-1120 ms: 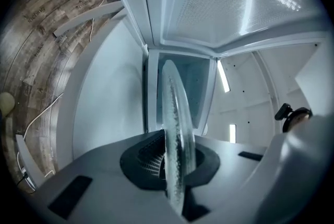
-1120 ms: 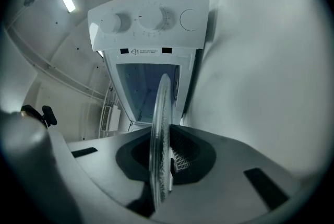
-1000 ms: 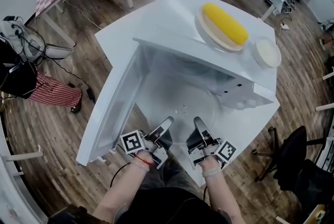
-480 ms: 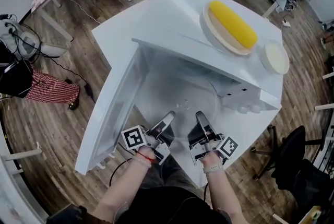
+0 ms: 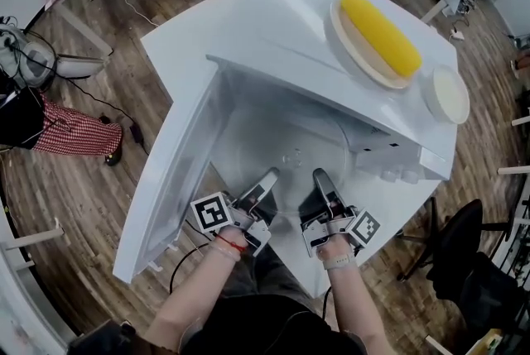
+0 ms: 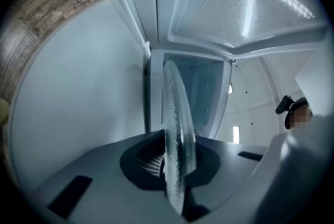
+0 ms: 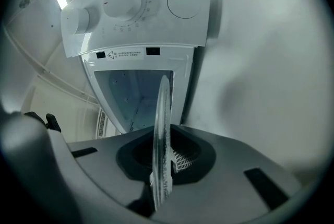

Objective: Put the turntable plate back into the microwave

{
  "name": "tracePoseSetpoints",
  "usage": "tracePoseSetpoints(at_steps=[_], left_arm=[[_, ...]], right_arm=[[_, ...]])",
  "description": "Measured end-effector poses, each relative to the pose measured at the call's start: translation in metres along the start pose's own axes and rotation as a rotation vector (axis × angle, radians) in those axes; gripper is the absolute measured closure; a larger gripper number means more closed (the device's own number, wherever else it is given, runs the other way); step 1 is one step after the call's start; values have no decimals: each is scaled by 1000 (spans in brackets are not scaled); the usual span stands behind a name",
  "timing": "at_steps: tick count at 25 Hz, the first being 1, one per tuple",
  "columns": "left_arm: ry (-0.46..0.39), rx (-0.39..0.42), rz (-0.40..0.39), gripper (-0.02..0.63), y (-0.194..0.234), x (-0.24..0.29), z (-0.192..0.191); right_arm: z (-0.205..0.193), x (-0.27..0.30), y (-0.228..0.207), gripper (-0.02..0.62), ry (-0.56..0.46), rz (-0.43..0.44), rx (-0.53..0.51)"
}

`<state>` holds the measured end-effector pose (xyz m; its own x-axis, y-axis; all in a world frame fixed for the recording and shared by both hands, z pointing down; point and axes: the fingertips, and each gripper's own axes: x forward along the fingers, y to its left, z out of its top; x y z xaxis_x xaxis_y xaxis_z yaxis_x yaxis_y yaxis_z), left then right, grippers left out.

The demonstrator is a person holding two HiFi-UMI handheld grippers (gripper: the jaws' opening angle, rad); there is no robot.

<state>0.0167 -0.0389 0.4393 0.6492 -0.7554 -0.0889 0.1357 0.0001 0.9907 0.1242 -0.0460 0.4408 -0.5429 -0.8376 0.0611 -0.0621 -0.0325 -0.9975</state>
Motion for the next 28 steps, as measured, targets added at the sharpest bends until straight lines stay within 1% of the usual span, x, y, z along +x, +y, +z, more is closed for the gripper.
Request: tracePoseSetpoints(at_steps=[6,18,24,26,28], left_arm=[[-10,6,7,575,1,6,5],[-59,-41,39,575,1,11,14],[-44,-19,38,575,6,12,16],[-49,-28,37,575,7,12,16],[-65,-61,31,575,6,13,18]], right_arm=[[5,6,-5,555,-14,-6,16],[11,20,-2,555,-57,-11,27],[11,18,-6,555,-97,20,62],[11,18,-8,555,-98,18,70],[11,19,-7,555,-93,15,72]])
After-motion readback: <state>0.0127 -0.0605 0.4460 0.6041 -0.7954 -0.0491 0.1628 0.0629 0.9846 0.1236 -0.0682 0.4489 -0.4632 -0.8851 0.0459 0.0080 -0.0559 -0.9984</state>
